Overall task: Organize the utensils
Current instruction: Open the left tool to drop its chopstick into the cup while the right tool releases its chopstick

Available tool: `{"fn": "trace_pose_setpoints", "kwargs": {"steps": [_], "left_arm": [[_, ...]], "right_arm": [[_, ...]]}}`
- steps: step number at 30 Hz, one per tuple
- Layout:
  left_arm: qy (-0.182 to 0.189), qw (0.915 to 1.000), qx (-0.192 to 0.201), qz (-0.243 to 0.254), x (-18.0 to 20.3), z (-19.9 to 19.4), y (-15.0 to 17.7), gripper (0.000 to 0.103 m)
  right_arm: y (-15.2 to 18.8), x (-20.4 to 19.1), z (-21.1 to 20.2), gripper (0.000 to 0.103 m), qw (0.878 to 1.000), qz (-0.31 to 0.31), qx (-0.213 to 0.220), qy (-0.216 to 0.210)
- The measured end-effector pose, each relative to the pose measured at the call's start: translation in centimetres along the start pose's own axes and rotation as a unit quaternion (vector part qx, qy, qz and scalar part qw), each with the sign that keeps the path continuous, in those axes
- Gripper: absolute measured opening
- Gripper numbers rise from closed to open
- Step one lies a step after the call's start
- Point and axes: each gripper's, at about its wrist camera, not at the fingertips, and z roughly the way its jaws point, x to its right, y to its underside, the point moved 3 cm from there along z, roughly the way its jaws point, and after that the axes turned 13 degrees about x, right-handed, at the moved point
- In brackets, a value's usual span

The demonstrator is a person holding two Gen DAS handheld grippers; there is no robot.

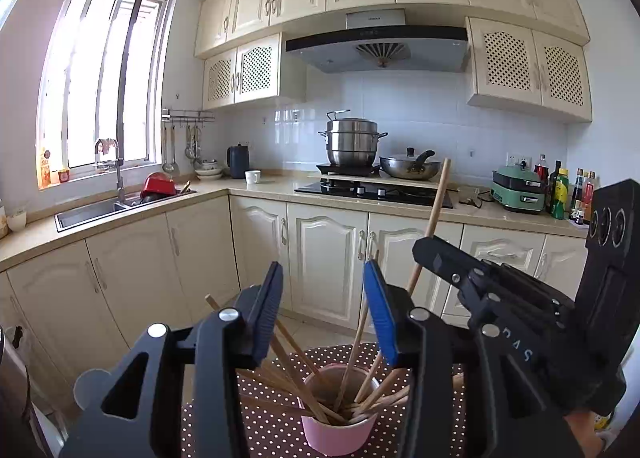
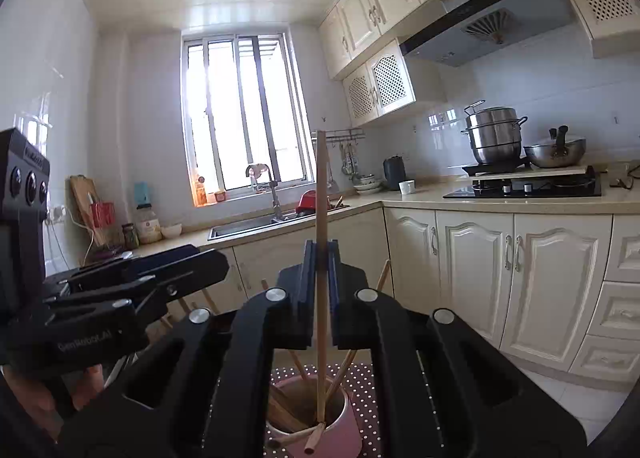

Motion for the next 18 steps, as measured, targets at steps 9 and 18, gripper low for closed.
{"fn": "trace_pose_setpoints", "kwargs": {"steps": [9, 18], "left_arm": [[-0.039, 0.9992, -0.007, -0.011, -1.5, -1.2, -0.4, 0.053], [-0.081, 0.9965, -0.020, -0.001, -3.1, -2.4, -0.5, 0.058]], "right_arm": [[0.2, -2.0, -0.6, 0.006, 0.998, -0.047, -0.029, -0.001], [0.6, -3.4, -0.5, 0.006, 0.995, -0.057, -0.079, 0.011]]}}
